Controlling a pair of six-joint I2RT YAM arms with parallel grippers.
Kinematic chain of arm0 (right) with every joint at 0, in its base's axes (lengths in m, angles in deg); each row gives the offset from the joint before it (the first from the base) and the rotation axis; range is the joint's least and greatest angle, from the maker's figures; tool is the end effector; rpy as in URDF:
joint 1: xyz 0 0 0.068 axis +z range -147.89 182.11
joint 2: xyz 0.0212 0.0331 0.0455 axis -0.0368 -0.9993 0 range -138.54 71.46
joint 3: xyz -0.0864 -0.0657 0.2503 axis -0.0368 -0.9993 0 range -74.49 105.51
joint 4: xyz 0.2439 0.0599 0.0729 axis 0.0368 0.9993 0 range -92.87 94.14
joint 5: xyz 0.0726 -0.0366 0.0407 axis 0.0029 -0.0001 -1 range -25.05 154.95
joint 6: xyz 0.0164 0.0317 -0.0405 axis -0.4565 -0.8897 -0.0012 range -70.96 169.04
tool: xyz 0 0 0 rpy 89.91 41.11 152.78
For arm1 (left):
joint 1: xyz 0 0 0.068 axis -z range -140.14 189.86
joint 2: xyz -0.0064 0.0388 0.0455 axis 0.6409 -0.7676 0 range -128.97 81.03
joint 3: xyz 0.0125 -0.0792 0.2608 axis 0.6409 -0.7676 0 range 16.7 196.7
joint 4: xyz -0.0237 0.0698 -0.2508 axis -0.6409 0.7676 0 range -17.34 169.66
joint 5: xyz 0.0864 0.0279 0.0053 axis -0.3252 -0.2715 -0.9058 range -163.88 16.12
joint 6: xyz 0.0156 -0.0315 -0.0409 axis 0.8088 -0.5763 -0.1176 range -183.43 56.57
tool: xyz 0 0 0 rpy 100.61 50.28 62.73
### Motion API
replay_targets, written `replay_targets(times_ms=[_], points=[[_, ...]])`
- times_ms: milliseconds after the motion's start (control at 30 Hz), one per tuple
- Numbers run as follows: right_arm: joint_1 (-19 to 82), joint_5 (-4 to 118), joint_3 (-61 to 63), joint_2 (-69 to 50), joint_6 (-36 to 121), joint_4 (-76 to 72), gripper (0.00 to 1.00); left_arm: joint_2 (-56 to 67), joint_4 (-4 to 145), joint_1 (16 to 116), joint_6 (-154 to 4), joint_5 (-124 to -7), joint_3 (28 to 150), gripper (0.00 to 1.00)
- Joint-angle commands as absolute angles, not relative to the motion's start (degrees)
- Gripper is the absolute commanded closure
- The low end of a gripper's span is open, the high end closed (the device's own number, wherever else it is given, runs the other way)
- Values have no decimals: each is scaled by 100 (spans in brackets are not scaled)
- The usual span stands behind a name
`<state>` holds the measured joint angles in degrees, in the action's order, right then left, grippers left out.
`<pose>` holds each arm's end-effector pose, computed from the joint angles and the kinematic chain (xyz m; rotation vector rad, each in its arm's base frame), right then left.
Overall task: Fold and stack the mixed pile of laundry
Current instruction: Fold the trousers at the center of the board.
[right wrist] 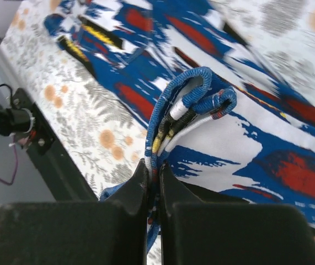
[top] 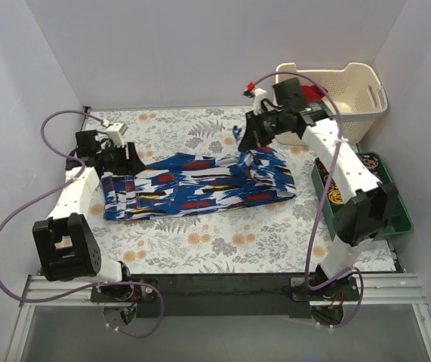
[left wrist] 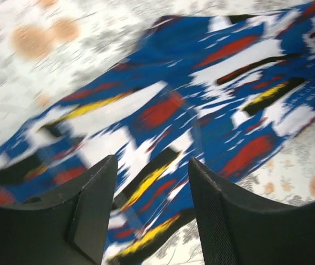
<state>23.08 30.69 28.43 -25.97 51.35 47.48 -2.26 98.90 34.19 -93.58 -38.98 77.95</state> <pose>0.3342 0.1495 0.3854 -0.7598 2.2140 0.8625 0.3079 0.0100 0.2624 -0.4642 2.3713 -0.9310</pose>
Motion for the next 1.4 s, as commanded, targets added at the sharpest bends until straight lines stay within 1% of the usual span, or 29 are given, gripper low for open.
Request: replay_targets(times_ms=[0,100,133,233,400,500,667,867,1100,1367], points=[[3346,2935,3492,-3058,4457,3951,99,209,10729,2713,-9059,-4012,7207,47],[3856,3023,3800,-3506,4096,3599,99,53,11053,2291,-8954,-4144,7207,48],[3972,3075,4036,-3620,4017,3476,99,17,11106,2011,-8962,-4206,7215,53],[4306,3260,4337,-3972,3780,3144,99,-211,11221,1474,-9015,-4224,7181,63],[4666,3094,4521,-4508,2761,2334,99,-905,11256,1411,-8699,-4382,7066,71],[4964,3023,4776,-4912,2375,1938,99,-1389,11274,1419,-8672,-4426,7128,78],[5334,3172,5075,-5500,1934,1261,99,-1477,11133,1419,-8699,-4391,7066,80],[5519,3278,5321,-6116,1363,444,99,-1469,11037,1419,-8716,-4391,7005,80],[5774,3568,5612,-6477,1081,-381,99,-1504,10984,1419,-8681,-4408,6890,81],[5932,3937,5981,-6943,809,-963,99,-1557,10949,1419,-8611,-4347,6802,82]])
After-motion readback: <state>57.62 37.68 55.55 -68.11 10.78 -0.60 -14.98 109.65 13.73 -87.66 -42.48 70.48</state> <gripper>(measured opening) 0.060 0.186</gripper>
